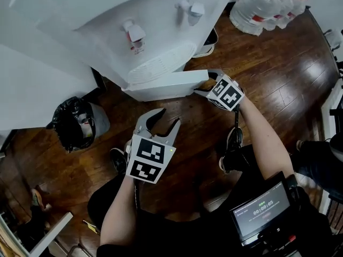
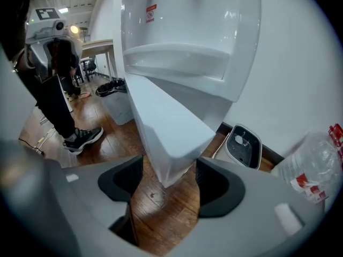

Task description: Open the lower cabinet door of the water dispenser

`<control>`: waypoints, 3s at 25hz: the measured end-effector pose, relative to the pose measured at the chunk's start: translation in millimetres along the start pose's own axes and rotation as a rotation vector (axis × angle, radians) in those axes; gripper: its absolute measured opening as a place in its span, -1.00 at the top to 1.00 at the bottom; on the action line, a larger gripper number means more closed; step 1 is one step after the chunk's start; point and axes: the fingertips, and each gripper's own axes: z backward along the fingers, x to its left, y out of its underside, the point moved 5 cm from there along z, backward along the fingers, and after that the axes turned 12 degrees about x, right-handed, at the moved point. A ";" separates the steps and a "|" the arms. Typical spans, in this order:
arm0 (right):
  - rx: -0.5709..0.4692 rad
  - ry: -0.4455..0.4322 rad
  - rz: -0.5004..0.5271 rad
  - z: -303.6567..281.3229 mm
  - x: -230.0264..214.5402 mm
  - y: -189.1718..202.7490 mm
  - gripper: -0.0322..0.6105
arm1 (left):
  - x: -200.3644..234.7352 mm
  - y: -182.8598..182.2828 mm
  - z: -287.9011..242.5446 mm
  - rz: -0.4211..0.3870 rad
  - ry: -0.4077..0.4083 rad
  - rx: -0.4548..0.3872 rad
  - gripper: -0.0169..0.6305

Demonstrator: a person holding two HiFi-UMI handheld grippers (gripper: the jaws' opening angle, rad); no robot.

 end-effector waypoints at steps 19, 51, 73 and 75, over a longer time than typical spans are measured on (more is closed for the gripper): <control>0.044 0.028 0.203 44.4 132.2 34.8 0.37 | -67.9 47.1 25.1 -0.057 -0.035 0.019 0.34; -0.160 -0.189 0.444 47.8 314.8 -57.0 0.56 | -10.9 127.9 104.9 0.348 -0.199 -0.108 0.34; -0.282 -0.129 0.373 10.1 377.5 -149.3 0.62 | 58.5 181.4 167.3 0.433 -0.417 -0.179 0.34; -0.288 -0.126 0.371 7.9 378.4 -153.7 0.64 | 60.4 184.6 168.2 0.434 -0.419 -0.177 0.34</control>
